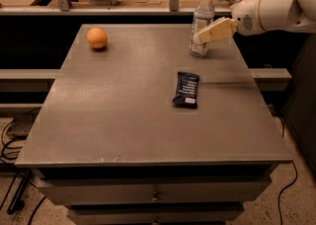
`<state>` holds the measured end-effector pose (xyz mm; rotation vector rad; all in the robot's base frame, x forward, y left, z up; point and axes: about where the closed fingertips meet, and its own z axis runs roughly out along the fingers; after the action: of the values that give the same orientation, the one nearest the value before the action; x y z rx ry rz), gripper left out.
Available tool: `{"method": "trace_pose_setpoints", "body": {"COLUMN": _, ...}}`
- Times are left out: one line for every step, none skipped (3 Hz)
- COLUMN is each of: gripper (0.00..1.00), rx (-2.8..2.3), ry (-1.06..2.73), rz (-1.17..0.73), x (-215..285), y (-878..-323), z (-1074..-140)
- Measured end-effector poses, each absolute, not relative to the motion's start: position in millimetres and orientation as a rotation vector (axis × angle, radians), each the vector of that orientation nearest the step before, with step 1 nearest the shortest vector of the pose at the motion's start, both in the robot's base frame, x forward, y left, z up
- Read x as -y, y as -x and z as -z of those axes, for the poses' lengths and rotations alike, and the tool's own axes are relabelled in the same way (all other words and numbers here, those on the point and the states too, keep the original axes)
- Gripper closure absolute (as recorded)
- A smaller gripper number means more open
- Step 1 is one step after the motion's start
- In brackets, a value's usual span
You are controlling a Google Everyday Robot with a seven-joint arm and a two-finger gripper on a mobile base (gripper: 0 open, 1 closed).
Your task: Knock blue plastic bottle over
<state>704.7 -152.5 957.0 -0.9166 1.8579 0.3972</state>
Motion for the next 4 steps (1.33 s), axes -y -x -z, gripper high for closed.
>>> {"method": "trace_pose_setpoints", "body": {"gripper": 0.0, "rx": -1.842, "ry": 0.849, "rz": -0.405, "x": 152.5, "y": -730.2, "z": -946.6}}
{"method": "trace_pose_setpoints", "body": {"gripper": 0.03, "rx": -1.822, "ry": 0.809, "rz": -0.441, "x": 142.5, "y": -760.1, "z": -936.2}}
{"method": "trace_pose_setpoints", "body": {"gripper": 0.25, "rx": -1.81, "ry": 0.811, "rz": -0.469, "x": 133.6, "y": -772.6, "z": -932.2}}
{"method": "trace_pose_setpoints", "body": {"gripper": 0.48, "rx": -1.802, "ry": 0.858, "rz": -0.453, "x": 120.7, "y": -775.3, "z": -934.4}}
